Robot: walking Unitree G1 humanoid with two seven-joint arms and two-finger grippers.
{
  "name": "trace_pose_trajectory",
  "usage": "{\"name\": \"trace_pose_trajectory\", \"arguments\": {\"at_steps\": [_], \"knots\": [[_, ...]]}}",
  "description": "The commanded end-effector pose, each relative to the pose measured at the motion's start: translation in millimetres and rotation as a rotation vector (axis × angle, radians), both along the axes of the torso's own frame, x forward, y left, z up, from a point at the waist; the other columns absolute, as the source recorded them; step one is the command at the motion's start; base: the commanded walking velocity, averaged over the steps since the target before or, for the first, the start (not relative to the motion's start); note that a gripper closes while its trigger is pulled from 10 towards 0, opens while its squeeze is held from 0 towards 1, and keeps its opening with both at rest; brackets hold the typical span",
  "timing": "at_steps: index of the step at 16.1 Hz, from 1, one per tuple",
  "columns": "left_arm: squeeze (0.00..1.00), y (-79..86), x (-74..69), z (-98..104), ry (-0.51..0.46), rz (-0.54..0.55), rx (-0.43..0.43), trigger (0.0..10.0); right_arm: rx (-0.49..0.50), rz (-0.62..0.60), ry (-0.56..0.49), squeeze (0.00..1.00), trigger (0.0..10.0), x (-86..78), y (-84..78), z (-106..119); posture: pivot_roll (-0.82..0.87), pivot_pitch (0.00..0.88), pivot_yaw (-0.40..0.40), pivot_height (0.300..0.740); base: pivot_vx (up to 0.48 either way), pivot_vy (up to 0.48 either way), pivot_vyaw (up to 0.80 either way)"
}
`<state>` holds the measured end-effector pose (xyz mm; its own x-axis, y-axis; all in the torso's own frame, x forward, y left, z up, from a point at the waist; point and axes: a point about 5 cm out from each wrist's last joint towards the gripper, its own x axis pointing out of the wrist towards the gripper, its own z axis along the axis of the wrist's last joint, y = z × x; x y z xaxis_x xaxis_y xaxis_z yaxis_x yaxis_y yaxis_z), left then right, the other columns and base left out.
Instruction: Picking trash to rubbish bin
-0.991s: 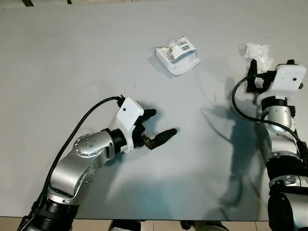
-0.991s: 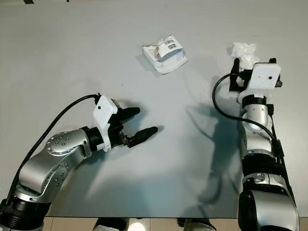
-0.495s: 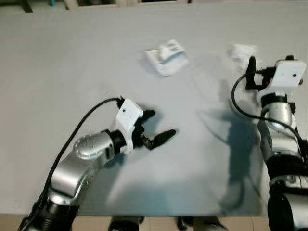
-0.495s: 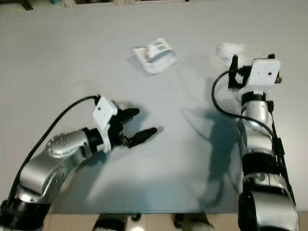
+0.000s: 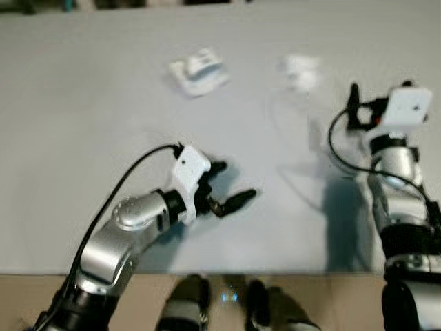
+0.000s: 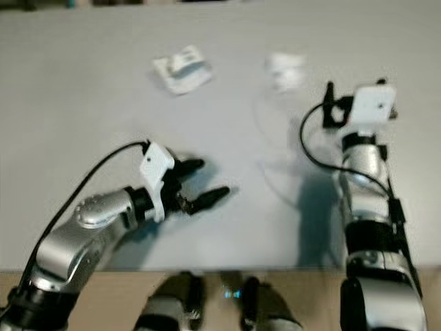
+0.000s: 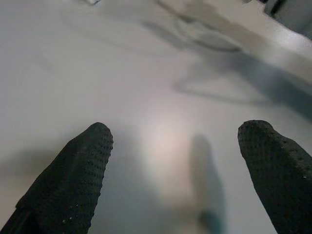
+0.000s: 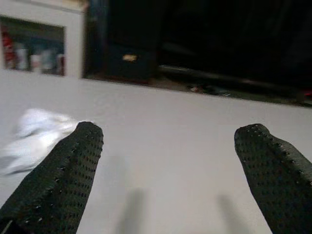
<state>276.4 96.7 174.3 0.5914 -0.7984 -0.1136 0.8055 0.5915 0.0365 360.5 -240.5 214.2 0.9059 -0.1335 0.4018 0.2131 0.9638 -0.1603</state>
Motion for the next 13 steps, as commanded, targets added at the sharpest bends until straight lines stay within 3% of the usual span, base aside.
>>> {"name": "trace_pose_trajectory", "arguments": {"at_steps": [1, 10, 13], "knots": [[0.00, 7.0, 1.0, -5.1, 0.016, 0.035, 0.011, 10.0, 0.000, 0.026, 0.024, 0.00, 10.0, 0.3, 6.4, -5.3, 0.37, 0.258, 0.045, 0.740, 0.000, 0.000, 0.00], [0.00, 9.1, 4.2, -6.2, 0.019, 0.055, 0.025, 10.0, -0.015, 0.071, 0.057, 0.00, 10.0, 1.4, 12.9, -8.2, 0.37, 0.257, 0.045, 0.740, 0.000, 0.000, 0.00], [0.00, 10.5, 5.7, -8.1, 0.022, 0.067, 0.030, 10.0, -0.043, 0.091, 0.056, 0.00, 10.0, 1.8, 18.0, -7.5, 0.37, 0.255, 0.045, 0.740, 0.089, -0.380, 0.16]]}}
